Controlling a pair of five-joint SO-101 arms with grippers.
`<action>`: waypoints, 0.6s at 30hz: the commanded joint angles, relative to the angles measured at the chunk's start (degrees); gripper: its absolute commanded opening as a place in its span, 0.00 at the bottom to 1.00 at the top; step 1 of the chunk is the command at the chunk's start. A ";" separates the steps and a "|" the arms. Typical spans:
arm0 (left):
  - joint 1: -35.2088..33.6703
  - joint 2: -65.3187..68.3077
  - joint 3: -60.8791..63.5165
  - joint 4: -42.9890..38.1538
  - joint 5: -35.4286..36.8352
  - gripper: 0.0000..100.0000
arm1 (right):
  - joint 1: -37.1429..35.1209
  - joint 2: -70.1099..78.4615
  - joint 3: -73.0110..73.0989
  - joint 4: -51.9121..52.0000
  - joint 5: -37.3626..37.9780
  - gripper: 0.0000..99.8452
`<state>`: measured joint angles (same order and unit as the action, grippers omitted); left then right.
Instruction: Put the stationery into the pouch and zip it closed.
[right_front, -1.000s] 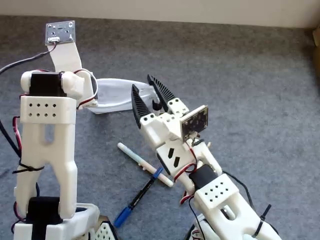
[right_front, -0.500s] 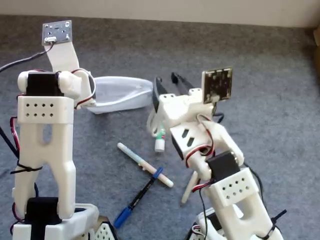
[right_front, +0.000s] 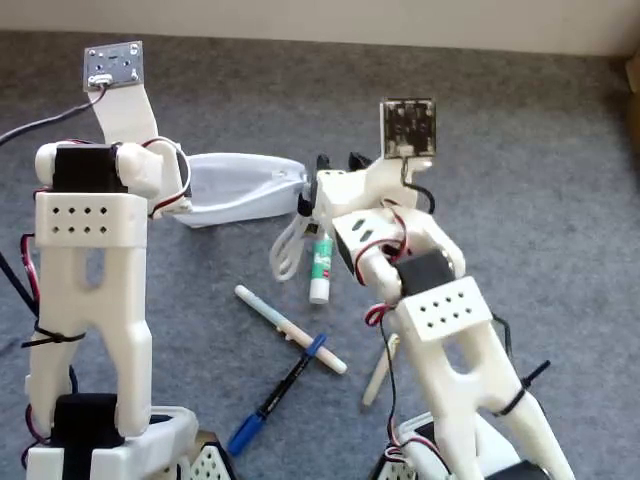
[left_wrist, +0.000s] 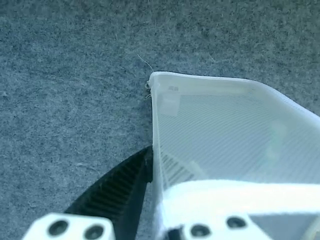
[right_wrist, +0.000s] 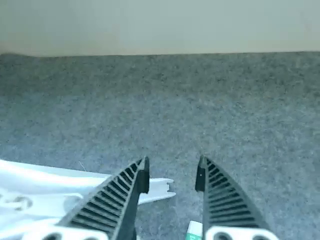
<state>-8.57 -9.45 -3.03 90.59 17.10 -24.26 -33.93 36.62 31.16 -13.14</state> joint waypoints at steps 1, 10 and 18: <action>-1.45 0.48 1.01 -1.05 0.00 0.01 | 0.92 2.33 -7.43 4.44 -0.62 0.15; -1.54 0.48 1.01 -1.05 0.00 0.01 | 0.92 11.47 -13.58 7.87 -0.62 0.15; -1.54 0.48 1.01 -1.05 0.00 0.01 | 1.01 17.36 -16.04 7.87 -0.62 0.15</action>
<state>-8.57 -9.45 -3.03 90.59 17.10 -23.82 -17.58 24.04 38.55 -13.23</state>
